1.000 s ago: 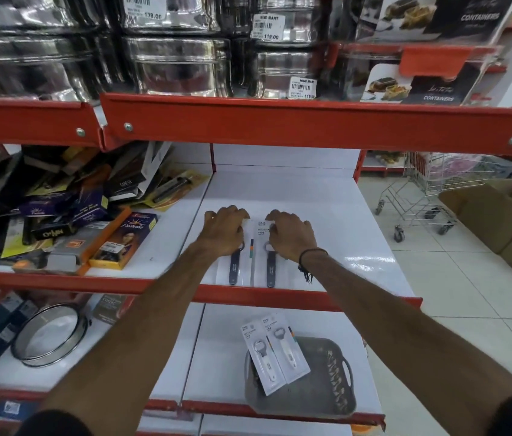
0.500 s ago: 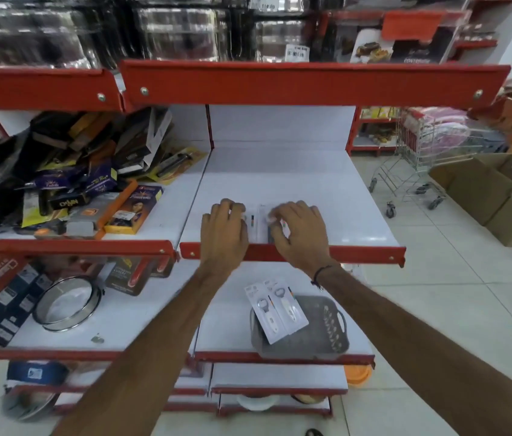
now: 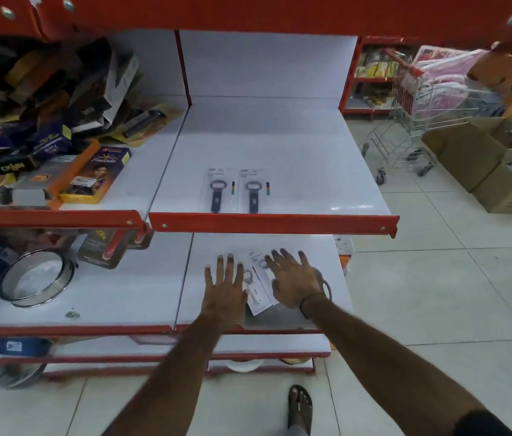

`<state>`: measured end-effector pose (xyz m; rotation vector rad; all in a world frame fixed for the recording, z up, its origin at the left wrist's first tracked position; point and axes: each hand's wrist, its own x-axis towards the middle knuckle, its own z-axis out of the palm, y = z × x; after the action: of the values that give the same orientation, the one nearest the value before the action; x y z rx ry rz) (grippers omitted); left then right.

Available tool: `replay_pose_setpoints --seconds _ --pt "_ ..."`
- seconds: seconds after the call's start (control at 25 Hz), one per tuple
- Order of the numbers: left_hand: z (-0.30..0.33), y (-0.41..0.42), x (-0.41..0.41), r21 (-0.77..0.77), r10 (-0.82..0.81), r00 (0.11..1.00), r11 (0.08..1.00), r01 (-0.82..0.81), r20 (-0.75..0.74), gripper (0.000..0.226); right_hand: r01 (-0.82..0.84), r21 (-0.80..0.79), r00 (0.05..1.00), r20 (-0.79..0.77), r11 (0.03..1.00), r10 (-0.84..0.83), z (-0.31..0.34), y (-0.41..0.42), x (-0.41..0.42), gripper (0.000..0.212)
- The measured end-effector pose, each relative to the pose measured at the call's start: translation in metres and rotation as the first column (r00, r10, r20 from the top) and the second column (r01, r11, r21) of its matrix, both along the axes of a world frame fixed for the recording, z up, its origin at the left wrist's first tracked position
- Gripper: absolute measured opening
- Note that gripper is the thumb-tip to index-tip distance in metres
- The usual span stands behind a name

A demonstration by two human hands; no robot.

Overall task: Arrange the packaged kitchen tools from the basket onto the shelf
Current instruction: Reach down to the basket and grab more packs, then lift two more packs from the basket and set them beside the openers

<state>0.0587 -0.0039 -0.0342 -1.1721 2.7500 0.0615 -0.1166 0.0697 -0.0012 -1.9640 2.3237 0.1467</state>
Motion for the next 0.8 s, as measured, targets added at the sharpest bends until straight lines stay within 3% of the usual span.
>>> replay_pose_setpoints --seconds 0.16,0.32,0.64,0.72,0.8 --pt "-0.027 -0.027 -0.022 0.026 0.054 0.998 0.998 -0.053 -0.015 0.087 -0.072 0.112 0.996 -0.036 0.991 0.077 -0.022 -0.043 -0.011 0.07" --pt "-0.04 -0.046 -0.041 0.057 0.101 0.992 0.994 -0.096 -0.079 0.077 -0.151 0.127 0.982 -0.094 0.98 0.163 -0.048 -0.078 -0.019 0.069" --pt "-0.017 -0.051 -0.051 0.124 0.222 0.947 0.973 -0.197 -0.234 0.059 -0.124 -0.063 0.992 -0.042 0.99 0.121 -0.037 -0.07 -0.03 0.047" --pt "-0.003 -0.045 -0.05 0.178 0.244 0.918 0.964 -0.196 -0.311 0.051 -0.069 -0.147 0.997 0.018 0.987 0.072 -0.022 -0.057 -0.033 0.039" --pt "0.014 -0.033 -0.048 0.285 0.258 0.896 0.946 -0.158 -0.36 0.046 0.001 -0.114 0.997 0.072 0.993 0.007 -0.003 -0.039 -0.032 0.035"
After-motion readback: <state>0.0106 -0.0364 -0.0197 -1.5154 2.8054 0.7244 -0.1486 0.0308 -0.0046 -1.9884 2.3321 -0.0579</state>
